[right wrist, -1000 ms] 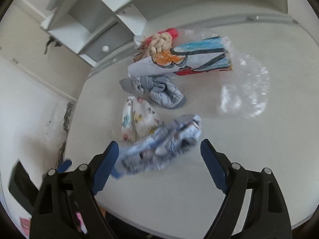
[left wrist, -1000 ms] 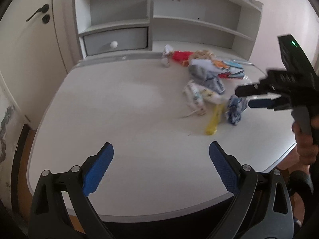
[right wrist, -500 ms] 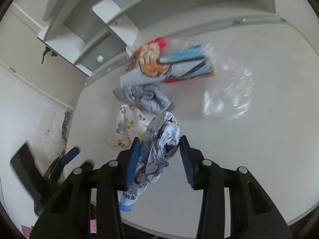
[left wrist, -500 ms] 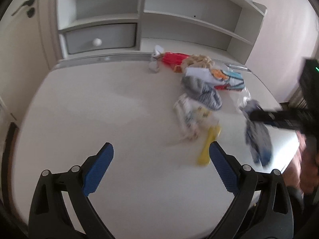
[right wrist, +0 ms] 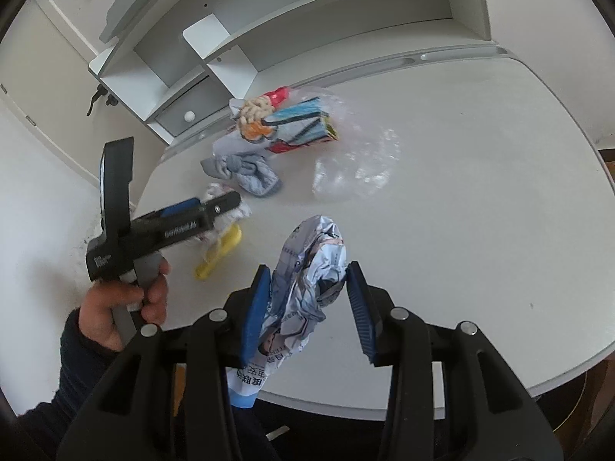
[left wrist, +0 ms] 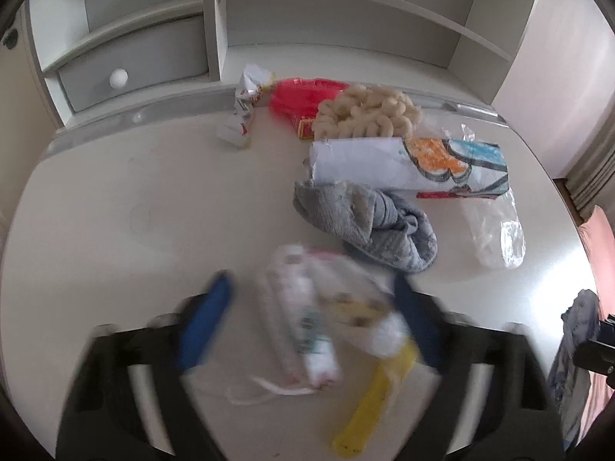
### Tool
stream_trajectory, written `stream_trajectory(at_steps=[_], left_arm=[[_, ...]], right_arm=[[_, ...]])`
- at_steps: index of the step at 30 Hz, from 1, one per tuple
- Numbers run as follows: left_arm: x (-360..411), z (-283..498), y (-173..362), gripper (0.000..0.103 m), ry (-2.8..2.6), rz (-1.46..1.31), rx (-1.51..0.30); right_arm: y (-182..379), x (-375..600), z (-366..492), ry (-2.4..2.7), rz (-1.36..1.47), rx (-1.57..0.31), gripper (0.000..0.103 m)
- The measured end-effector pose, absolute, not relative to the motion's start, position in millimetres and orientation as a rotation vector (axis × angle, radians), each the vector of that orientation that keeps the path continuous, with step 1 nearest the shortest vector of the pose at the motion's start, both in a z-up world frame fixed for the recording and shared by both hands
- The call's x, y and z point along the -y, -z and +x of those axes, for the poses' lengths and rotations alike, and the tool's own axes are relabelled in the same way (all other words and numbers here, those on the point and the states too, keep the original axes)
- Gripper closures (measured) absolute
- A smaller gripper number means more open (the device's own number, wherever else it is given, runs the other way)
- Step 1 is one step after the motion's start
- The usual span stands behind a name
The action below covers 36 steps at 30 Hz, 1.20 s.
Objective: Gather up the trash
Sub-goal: 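Grasp the crumpled printed wrapper with the right tool while the left tool grasps the white mask, then drop the printed wrapper into the bin with the right tool while the left tool drops the mask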
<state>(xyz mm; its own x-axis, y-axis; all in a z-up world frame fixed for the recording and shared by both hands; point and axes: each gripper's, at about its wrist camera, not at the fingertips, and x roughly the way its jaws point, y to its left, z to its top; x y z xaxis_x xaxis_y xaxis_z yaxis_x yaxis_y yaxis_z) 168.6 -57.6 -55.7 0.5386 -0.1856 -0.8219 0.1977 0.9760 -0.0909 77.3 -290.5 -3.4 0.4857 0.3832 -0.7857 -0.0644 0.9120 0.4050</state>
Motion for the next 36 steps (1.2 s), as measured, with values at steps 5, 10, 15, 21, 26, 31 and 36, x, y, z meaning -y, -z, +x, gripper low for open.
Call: stream_trajectory(at_steps=[5,10,15,21,26,31,36], left_arm=[[45.9,161.0,39.2,0.072,0.232,-0.006,-0.945],[29.7,139.5,8.5,0.072,0.205,-0.005,-0.874],[65.6,112.8,-21.4,0.072,0.299,0.025,-0.811],[195.6,75.2,-20.6,0.072,0.6,0.119,-0.779],[332.0,23.5,2.1,0.072,0.898,0.233,-0.787],[435.3,-28.9,36.6,0.072,1.112,0.338,-0.811],[509.2,-64.9,90.1,0.072,1.238,0.441,-0.891]], right_arm=[[5.2,303.4,69.0,-0.255,0.34,-1.011,0.062],[4.1,328.0,58.3,-0.209,0.348,-0.986,0.062],[3.6,378.6,29.7,-0.099,0.36,-0.944,0.062],[14.6,474.7,-38.2,0.135,0.443,-0.886,0.062],[32.3,553.0,-108.0,0.391,0.467,-0.855,0.062],[72.0,612.3,-155.7,0.591,0.493,-0.915,0.062],[122.3,651.5,-192.3,0.693,0.545,-1.024,0.062]])
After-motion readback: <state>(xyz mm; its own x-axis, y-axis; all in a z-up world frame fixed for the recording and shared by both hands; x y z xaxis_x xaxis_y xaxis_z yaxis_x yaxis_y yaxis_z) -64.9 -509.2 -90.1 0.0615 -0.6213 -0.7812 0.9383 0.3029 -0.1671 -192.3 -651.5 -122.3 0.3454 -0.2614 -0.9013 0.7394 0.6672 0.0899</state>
